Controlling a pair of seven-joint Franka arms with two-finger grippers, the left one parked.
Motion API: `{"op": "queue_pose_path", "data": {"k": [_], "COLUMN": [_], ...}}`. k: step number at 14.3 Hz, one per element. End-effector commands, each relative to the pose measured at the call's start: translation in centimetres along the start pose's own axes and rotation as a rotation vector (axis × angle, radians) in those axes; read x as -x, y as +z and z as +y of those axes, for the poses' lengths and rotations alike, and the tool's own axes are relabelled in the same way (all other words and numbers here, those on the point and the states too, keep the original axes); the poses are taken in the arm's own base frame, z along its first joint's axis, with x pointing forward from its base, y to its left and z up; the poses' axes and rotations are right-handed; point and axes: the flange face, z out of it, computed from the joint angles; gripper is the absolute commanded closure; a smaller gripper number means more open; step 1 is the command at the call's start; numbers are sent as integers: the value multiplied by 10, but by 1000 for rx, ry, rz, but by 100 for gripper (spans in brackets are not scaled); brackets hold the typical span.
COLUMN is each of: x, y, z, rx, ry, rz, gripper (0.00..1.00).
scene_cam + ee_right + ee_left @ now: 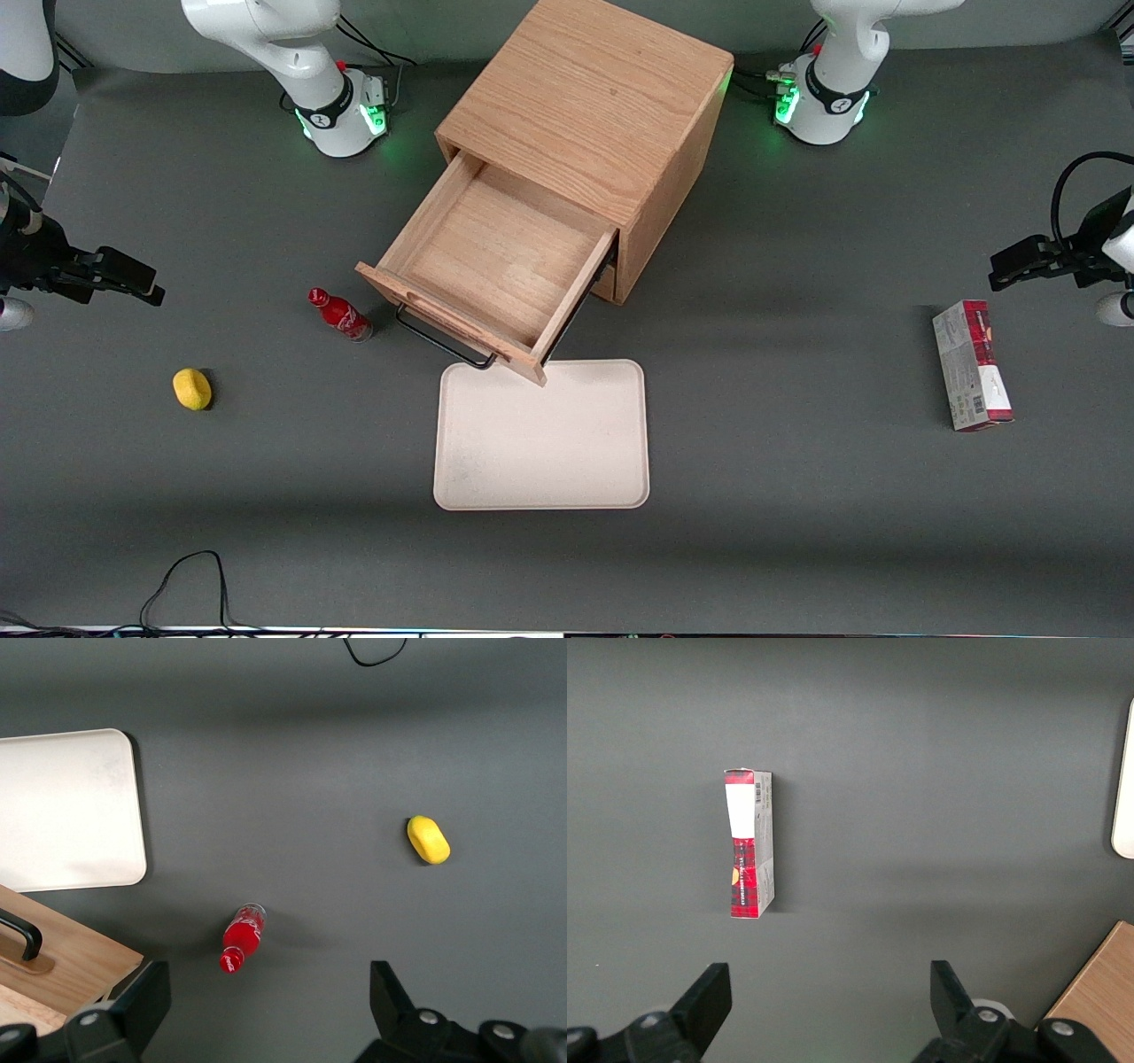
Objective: Open upper drawer
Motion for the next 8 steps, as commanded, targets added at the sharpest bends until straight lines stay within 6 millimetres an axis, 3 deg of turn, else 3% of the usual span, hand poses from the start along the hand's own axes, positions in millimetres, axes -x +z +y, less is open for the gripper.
{"op": "queue_pose_path", "data": {"k": [1,8], "x": [4,3], "y": [-4,-8], "z": [-2,-3], "rx": [13,12], "ry": [-2,-2], "rz": [6,15], "gripper": [0,0]}}
